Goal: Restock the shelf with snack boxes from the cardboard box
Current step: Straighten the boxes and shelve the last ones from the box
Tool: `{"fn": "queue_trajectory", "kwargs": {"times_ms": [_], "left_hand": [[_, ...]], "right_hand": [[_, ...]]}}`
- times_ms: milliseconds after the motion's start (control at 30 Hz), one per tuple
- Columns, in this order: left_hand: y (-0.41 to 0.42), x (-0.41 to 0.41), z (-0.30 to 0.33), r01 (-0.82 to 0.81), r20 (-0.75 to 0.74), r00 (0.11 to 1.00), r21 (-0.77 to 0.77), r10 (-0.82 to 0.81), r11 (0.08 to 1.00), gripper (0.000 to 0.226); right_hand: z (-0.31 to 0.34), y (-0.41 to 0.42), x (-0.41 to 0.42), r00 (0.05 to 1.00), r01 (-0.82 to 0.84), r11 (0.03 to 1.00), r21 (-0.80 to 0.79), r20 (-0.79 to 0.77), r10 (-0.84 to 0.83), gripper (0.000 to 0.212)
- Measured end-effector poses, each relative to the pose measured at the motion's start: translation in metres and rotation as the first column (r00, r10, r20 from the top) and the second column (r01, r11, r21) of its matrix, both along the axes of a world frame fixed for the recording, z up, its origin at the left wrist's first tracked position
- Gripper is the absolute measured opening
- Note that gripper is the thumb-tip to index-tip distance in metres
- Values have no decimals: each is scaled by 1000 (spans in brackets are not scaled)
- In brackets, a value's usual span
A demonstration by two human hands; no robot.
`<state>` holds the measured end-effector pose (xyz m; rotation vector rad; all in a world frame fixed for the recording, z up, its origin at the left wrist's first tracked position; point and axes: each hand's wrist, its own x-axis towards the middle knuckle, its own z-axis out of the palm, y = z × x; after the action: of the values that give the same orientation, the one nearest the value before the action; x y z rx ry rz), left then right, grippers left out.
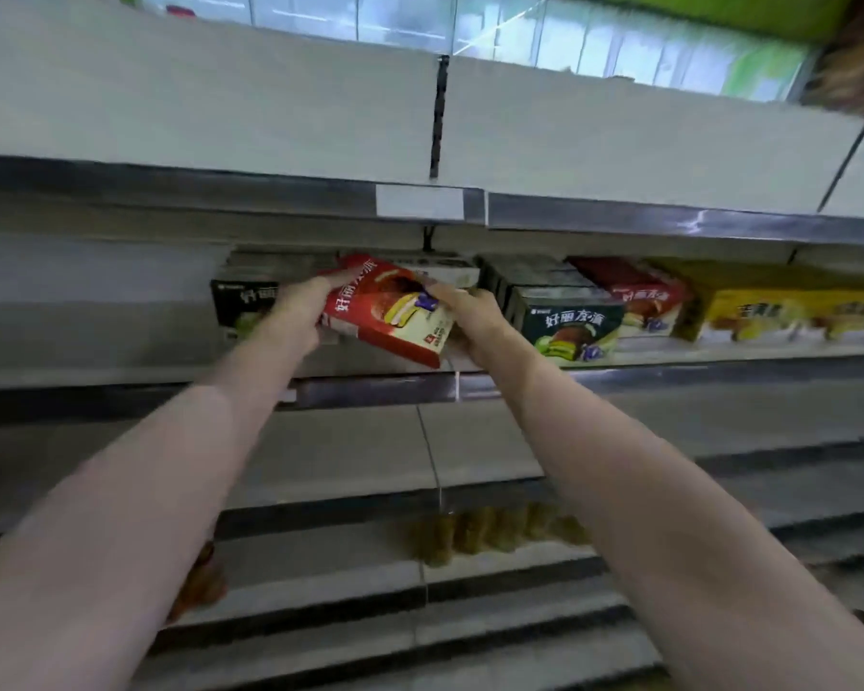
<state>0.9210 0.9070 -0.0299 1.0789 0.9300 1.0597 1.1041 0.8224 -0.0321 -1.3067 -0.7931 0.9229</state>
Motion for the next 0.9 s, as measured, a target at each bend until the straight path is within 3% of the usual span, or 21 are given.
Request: {"fn": "queue_trajectory", "kwargs": {"times_ms": [167, 300, 467, 633, 733, 833, 900], "left_hand": [[-28, 22, 3, 151, -152, 978, 34, -144, 988, 28], [-57, 36, 9, 313, -334, 893, -17, -300, 950, 41], [-97, 79, 17, 212, -372, 902, -56, -218, 976, 45], [-130, 133, 22, 192, -516, 816, -183, -261, 964, 76], [-151, 168, 25, 212, -411, 862, -244, -298, 946, 77], [-162, 204, 27, 180, -166, 954, -343, -248, 922, 68], [-166, 226, 23, 174, -43, 978, -363, -203, 915, 62]], "right_hand": [[19, -30, 19, 995, 87, 993, 74, -54, -83, 66], [29, -51, 51, 991, 118, 993, 22, 54, -119, 102], [34, -77, 86, 996, 76, 997, -1, 53, -76, 94], [29, -113, 140, 997, 43, 998, 45, 54, -46, 96], [25, -135, 178, 994, 24, 999, 48, 105, -29, 105], [22, -153, 212, 994, -34, 999, 39, 109, 29, 125], [21, -166, 234, 992, -95, 995, 28, 87, 92, 114]]}}
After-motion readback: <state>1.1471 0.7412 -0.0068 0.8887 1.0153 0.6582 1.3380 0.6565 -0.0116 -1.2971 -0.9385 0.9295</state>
